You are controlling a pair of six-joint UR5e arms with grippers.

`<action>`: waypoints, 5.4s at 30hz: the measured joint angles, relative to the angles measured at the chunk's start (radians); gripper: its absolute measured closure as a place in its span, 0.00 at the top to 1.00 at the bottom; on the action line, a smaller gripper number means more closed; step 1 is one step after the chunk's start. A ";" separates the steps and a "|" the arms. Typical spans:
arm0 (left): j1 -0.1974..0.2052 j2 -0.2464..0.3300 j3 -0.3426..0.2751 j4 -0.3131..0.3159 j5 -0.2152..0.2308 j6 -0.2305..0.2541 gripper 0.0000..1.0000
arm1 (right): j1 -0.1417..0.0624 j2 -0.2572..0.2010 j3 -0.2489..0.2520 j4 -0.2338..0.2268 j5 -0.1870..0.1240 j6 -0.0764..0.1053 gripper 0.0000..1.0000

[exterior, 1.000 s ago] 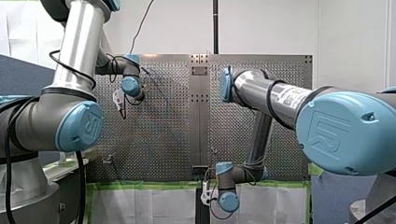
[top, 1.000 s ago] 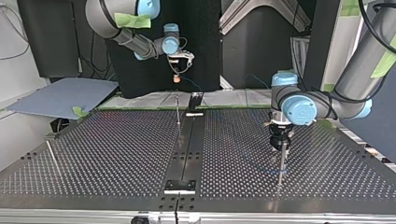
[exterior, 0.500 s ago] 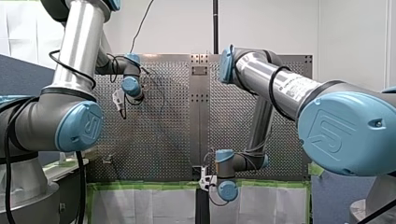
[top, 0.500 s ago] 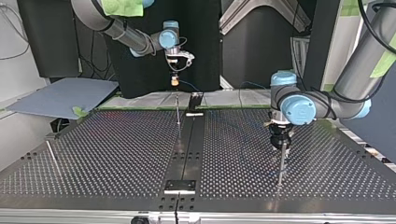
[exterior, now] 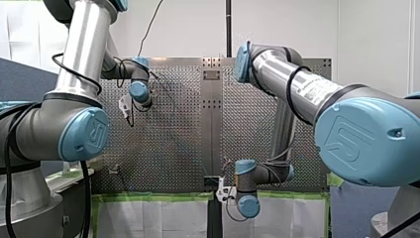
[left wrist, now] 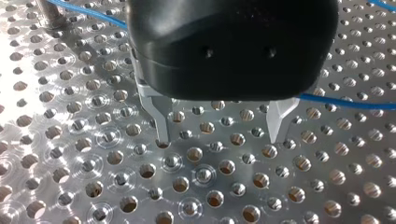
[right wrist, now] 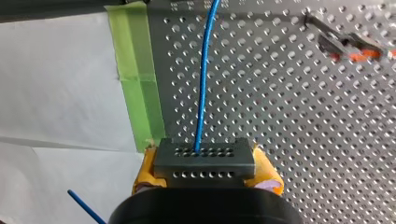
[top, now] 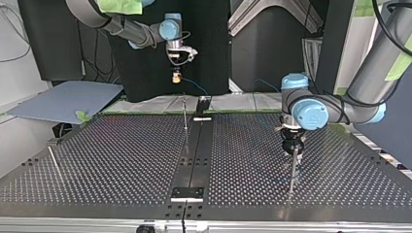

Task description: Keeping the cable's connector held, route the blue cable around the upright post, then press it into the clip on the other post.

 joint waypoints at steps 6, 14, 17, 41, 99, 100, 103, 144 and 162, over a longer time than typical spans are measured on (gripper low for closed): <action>-0.001 0.000 0.000 -0.005 -0.010 -0.006 0.99 | -0.018 -0.046 0.063 -0.063 -0.015 0.005 0.00; -0.006 0.000 0.000 -0.008 -0.018 -0.019 0.99 | -0.049 -0.079 0.143 -0.143 -0.080 0.003 0.00; -0.008 0.000 0.000 -0.009 -0.021 -0.025 0.99 | -0.062 -0.079 0.175 -0.175 -0.106 0.000 0.00; -0.027 0.000 -0.001 -0.022 0.034 -0.209 0.99 | -0.135 -0.078 0.269 -0.245 -0.247 -0.025 0.00; 0.082 0.143 -0.313 0.256 0.083 -0.810 0.99 | -0.135 -0.078 0.263 -0.242 -0.248 -0.041 0.00; 0.082 0.151 -0.320 0.257 0.087 -0.820 0.99 | -0.135 -0.078 0.263 -0.242 -0.248 -0.041 0.00; 0.082 0.178 -0.342 0.259 0.100 -0.854 0.99 | -0.135 -0.078 0.263 -0.242 -0.248 -0.041 0.00; 0.060 0.510 -0.452 0.072 0.114 -0.919 0.99 | -0.136 -0.078 0.260 -0.222 -0.247 -0.039 0.00; 0.057 0.646 -0.392 -0.061 0.098 -0.736 0.99 | -0.136 -0.078 0.255 -0.193 -0.246 -0.035 0.00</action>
